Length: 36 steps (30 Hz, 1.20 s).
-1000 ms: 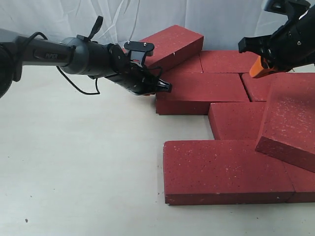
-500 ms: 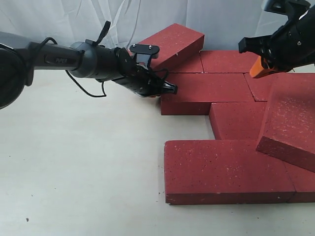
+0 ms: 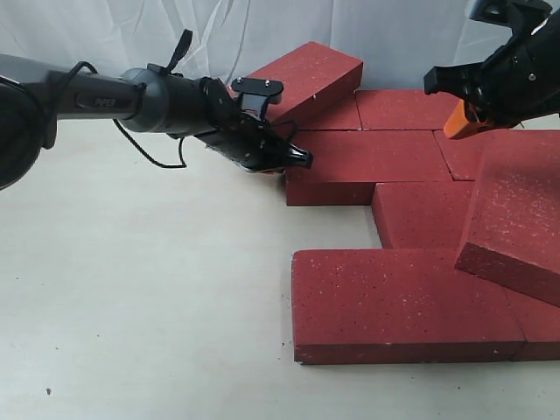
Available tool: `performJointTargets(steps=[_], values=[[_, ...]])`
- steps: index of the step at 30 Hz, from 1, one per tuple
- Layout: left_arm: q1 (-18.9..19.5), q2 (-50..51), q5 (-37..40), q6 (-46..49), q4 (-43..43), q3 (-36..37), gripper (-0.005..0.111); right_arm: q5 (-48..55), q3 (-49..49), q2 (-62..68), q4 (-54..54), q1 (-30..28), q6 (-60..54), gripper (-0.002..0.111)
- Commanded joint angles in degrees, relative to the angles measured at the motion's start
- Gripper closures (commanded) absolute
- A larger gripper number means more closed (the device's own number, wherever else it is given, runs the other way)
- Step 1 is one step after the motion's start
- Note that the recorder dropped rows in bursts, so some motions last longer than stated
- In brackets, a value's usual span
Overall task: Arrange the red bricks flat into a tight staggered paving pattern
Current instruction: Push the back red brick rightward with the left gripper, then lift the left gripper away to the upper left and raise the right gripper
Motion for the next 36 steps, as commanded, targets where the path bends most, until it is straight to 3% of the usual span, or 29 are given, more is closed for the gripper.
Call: performJointTargets(steps=[1, 9, 22, 36], values=[[1.31, -0.26, 6.43, -1.01, -0.19, -0.04, 0.107, -0.34, 0.26, -0.37, 0.08, -0.21, -0.23, 0.109], [3.76, -1.86, 13.69, -1.57, 1.03, -0.04, 0.107, -0.13, 0.26, -0.37, 2.10, -0.21, -0.33, 0.109], [3.76, -9.58, 24.85, -9.02, 9.68, 0.39, 0.107, 0.71, 0.26, -0.37, 2.47, -0.21, -0.46, 0.109], [3.76, -28.35, 25.54, -14.46, 18.49, 11.83, 0.107, 0.32, 0.26, -0.37, 4.76, -0.21, -1.98, 0.109]])
